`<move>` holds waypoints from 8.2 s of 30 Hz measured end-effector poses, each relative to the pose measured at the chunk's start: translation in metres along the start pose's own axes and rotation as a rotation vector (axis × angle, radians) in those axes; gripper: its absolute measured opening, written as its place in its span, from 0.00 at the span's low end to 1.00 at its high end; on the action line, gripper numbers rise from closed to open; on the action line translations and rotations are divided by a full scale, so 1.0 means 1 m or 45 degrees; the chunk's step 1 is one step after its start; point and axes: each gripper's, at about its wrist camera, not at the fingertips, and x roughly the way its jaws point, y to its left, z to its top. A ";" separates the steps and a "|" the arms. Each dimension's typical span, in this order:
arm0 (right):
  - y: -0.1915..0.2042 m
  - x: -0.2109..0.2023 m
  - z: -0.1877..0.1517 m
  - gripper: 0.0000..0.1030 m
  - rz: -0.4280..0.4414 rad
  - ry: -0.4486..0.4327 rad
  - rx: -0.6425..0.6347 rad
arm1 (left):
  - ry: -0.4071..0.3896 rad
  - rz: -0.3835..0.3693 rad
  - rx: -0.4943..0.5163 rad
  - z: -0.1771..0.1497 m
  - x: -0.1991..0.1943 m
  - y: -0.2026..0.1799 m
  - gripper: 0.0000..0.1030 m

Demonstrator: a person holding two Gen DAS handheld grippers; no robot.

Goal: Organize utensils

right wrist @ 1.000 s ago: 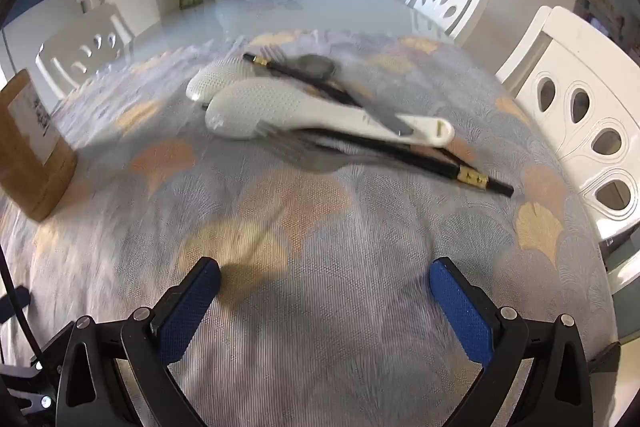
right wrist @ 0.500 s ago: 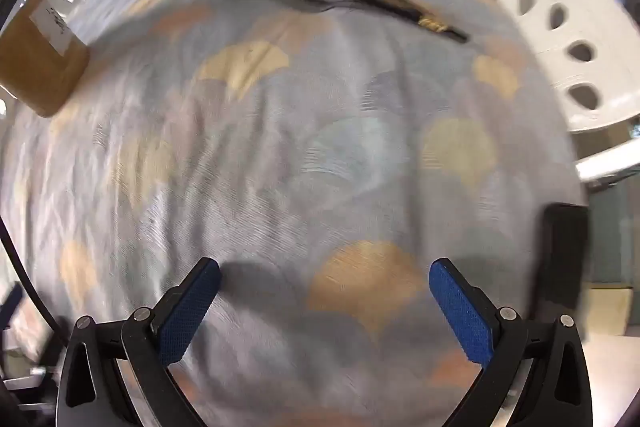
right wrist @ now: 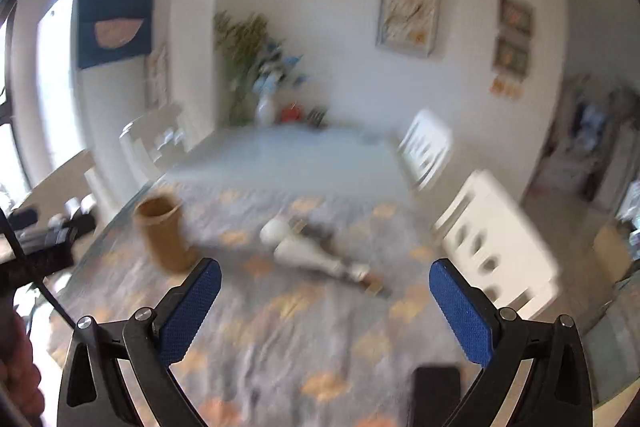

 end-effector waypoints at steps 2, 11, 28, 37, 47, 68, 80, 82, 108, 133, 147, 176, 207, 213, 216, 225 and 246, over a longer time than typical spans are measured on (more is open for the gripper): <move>0.006 -0.002 -0.010 1.00 0.063 0.021 0.043 | 0.008 0.028 -0.012 0.000 0.000 -0.008 0.99; -0.023 0.034 -0.029 1.00 0.052 0.099 0.093 | 0.107 0.077 -0.061 -0.019 0.039 -0.003 0.99; -0.004 0.070 0.003 1.00 0.009 0.187 0.174 | 0.067 0.051 -0.052 -0.058 0.081 0.018 0.99; 0.006 0.075 0.009 1.00 -0.030 0.123 0.268 | -0.006 -0.175 -0.208 -0.042 0.077 0.068 0.99; 0.023 0.100 0.009 1.00 -0.082 0.216 0.270 | 0.067 -0.183 -0.080 -0.039 0.108 0.053 0.99; 0.013 0.149 -0.014 1.00 -0.075 0.481 0.360 | 0.086 -0.198 0.064 -0.035 0.129 0.033 0.99; 0.011 0.150 -0.014 1.00 -0.081 0.493 0.363 | 0.048 -0.241 0.116 -0.042 0.152 0.039 0.99; 0.010 0.151 -0.015 1.00 -0.083 0.492 0.360 | 0.062 -0.235 0.136 -0.044 0.161 0.036 0.99; 0.043 0.205 -0.016 1.00 -0.172 0.614 0.254 | 0.091 -0.195 0.202 -0.054 0.277 0.020 1.00; 0.042 0.241 -0.022 1.00 -0.178 0.680 0.234 | -0.017 -0.235 0.343 -0.043 0.277 -0.014 0.94; 0.011 0.241 0.002 1.00 -0.179 0.603 0.284 | 0.069 -0.234 0.375 -0.053 0.280 -0.023 0.95; -0.075 0.323 0.059 0.93 0.105 0.652 0.373 | 0.122 -0.129 0.373 -0.060 0.274 -0.026 0.99; -0.051 0.455 0.035 0.44 0.111 0.875 0.097 | 0.170 -0.035 0.426 -0.070 0.276 -0.035 0.99; -0.038 0.457 0.038 0.34 0.100 0.845 0.029 | 0.170 -0.027 0.431 -0.072 0.276 -0.037 0.99; -0.033 0.449 0.039 0.34 0.131 0.815 0.023 | 0.165 -0.023 0.431 -0.073 0.275 -0.037 0.99; -0.040 0.390 0.058 0.34 0.207 0.645 0.044 | 0.138 -0.007 0.423 -0.073 0.268 -0.037 0.99; -0.036 0.394 0.036 0.59 0.348 0.763 0.184 | 0.136 -0.012 0.400 -0.074 0.266 -0.032 0.99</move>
